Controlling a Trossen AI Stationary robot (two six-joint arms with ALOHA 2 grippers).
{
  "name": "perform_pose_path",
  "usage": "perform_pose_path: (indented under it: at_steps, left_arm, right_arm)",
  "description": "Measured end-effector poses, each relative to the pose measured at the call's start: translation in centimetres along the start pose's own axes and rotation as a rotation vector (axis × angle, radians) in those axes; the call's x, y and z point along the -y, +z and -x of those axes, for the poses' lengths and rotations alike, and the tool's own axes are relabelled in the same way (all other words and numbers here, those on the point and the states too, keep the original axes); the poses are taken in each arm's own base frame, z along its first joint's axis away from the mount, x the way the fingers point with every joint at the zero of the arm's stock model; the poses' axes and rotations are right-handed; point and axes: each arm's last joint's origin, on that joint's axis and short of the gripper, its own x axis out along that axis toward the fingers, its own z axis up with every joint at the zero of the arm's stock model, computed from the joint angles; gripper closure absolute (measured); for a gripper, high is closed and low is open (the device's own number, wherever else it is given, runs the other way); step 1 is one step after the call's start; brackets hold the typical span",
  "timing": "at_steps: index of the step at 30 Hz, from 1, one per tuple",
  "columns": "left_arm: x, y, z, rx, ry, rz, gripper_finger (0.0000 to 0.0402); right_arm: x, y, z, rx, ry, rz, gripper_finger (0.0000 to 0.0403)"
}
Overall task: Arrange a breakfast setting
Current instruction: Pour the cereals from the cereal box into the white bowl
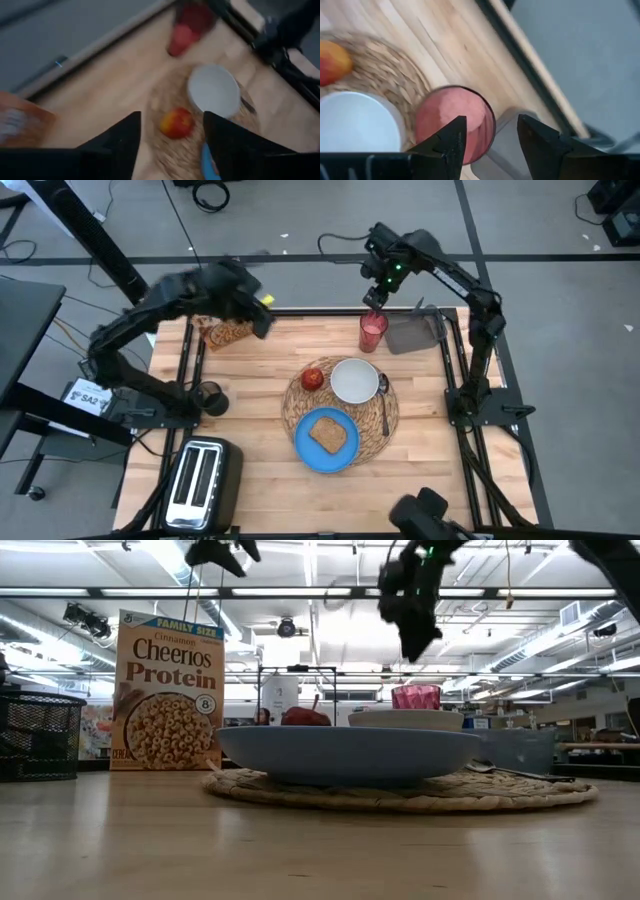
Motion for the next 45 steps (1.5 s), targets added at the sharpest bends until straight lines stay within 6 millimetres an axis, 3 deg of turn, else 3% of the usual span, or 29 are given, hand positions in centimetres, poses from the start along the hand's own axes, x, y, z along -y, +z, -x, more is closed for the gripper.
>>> perform_pose_path:
  at_steps: [4,10,15,25,31,36,42,45]
  left_arm:
    - [-3.1,0.3,2.6,0.083,0.137,-0.004,0.014]
    - [-8.3,1.0,4.1,0.104,0.367,-0.005,0.0132]
    - [-11.5,1.6,2.9,0.019,0.422,0.014,0.0132]
    - [-14.2,1.8,-1.1,-0.232,0.444,-0.072,0.0142]
    - [-15.4,1.4,-2.5,-0.372,0.44,-0.071,0.0187]
    - [-16.2,1.3,-3.6,-0.436,0.469,-0.072,0.025]
    - [-16.2,1.3,-3.8,-0.452,0.481,-0.093,0.0378]
    - [-15.8,1.1,-3.3,-0.448,0.476,-0.094,0.0391]
  right_arm:
    - [-1.7,-0.9,4.0,0.135,0.003,0.051,0.022]
    - [-4.6,-2.8,8.3,0.284,0.041,0.102,0.022]
    - [-6.3,-4.1,10.5,0.345,0.072,0.115,0.022]
    - [-7.8,-6.0,12.7,0.399,0.108,0.087,0.022]
    - [-8.3,-6.3,13.0,0.399,0.123,0.082,0.022]
    - [-9.3,-6.2,13.5,0.46,0.13,0.173,0.0221]
    - [-9.6,-6.4,16.6,0.737,0.103,0.274,0.0221]
    - [-9.6,-6.8,18.4,0.869,0.102,0.339,0.0221]
